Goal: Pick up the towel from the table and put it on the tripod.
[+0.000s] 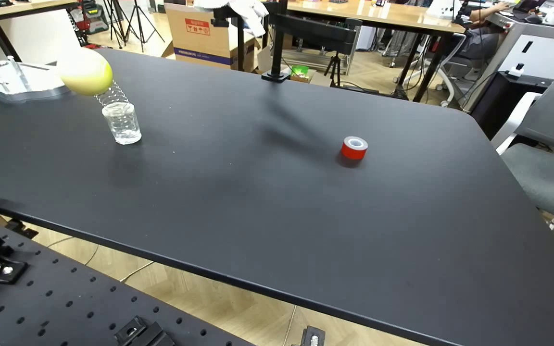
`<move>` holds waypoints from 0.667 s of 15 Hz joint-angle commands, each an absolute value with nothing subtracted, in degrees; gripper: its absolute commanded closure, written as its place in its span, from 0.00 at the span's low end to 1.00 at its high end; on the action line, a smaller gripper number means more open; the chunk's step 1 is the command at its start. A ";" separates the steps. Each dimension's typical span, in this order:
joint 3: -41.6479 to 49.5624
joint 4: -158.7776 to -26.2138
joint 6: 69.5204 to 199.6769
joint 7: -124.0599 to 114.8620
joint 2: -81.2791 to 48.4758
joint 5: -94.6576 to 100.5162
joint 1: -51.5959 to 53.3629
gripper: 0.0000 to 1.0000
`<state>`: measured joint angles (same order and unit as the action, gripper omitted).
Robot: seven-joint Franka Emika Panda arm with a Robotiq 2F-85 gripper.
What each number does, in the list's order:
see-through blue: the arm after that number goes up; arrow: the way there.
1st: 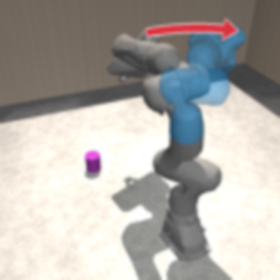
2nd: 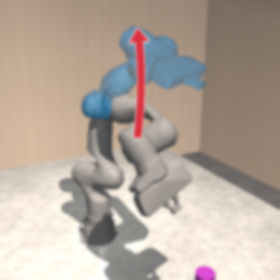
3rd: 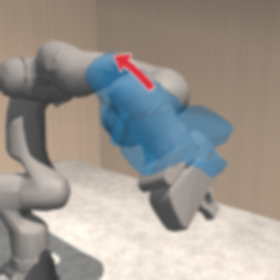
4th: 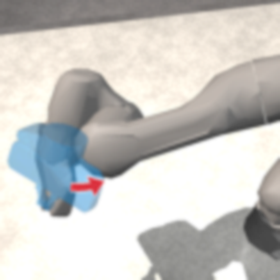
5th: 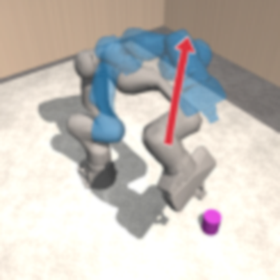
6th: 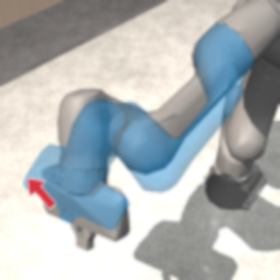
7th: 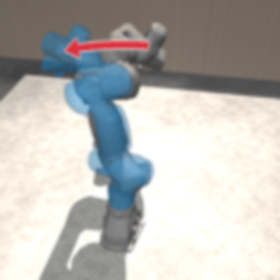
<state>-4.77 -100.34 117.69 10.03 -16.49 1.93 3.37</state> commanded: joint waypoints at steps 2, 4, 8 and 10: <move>-4.04 -104.65 118.14 10.37 -15.05 1.34 2.02 0.99; -4.09 -105.41 118.12 10.57 -15.10 1.72 2.04 0.99; -4.29 -106.15 118.29 10.88 -15.16 2.55 2.63 0.99; -4.35 -106.13 118.04 11.21 -15.14 3.01 2.87 0.71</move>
<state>-4.29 -104.81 118.21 10.98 -16.44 2.28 2.48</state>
